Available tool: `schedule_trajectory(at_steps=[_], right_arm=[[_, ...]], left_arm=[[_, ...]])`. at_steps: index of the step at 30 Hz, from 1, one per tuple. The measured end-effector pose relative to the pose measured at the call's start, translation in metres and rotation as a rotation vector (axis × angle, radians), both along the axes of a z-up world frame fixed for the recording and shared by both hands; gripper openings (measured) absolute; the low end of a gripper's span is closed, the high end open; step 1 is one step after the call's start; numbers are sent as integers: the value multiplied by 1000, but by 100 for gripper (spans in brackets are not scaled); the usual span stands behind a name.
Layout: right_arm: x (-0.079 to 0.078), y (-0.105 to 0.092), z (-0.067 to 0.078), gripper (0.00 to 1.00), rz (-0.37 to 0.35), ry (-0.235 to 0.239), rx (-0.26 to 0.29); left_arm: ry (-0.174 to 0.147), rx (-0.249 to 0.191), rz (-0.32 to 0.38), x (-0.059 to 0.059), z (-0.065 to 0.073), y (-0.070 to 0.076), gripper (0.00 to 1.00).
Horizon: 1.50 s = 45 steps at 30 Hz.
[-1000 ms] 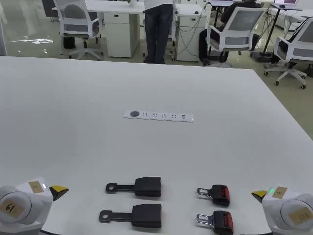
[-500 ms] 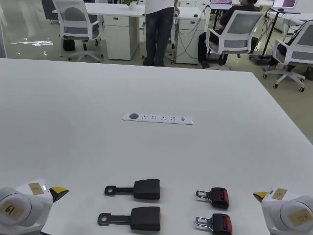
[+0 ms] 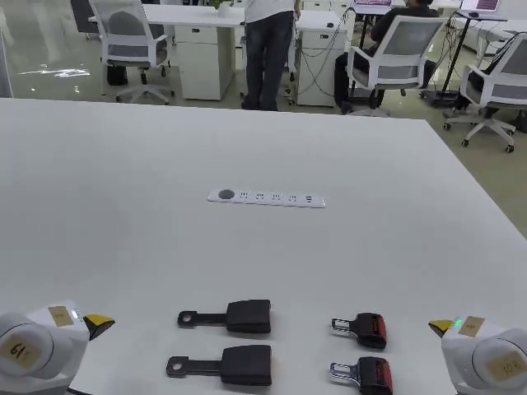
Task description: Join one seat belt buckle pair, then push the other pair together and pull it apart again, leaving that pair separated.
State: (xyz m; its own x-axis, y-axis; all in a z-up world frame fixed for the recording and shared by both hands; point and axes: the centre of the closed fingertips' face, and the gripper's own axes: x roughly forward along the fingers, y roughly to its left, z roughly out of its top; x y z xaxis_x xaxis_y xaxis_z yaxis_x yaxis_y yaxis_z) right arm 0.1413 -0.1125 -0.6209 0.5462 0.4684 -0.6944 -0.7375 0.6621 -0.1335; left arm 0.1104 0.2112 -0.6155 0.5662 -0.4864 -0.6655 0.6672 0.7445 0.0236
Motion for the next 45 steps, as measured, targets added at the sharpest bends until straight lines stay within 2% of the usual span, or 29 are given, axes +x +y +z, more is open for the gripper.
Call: schedule_trajectory(at_steps=[8, 13, 19, 27, 34, 40, 45], right_arm=[[-4, 0, 0, 97, 10, 5, 4], [-8, 0, -1, 94, 20, 8, -1], [-8, 1, 3, 91, 52, -23, -5], [-10, 0, 3, 86, 53, -16, -8], [-13, 0, 3, 80, 69, -9, -13], [-14, -1, 3, 73, 89, -10, -21], [-15, -1, 2, 70, 104, -3, -28]], left_arm=[[-8, 1, 14, 2, 3, 0, 97], [-3, -1, 13, 1, 3, -1, 92], [-17, 10, 18, 2, 5, 1, 90], [-18, 6, 12, 4, 6, -1, 88], [-9, 8, -16, 1, 3, -7, 86], [-1, 30, -58, -2, 1, -12, 80], [0, 21, -79, -3, 1, -17, 79]])
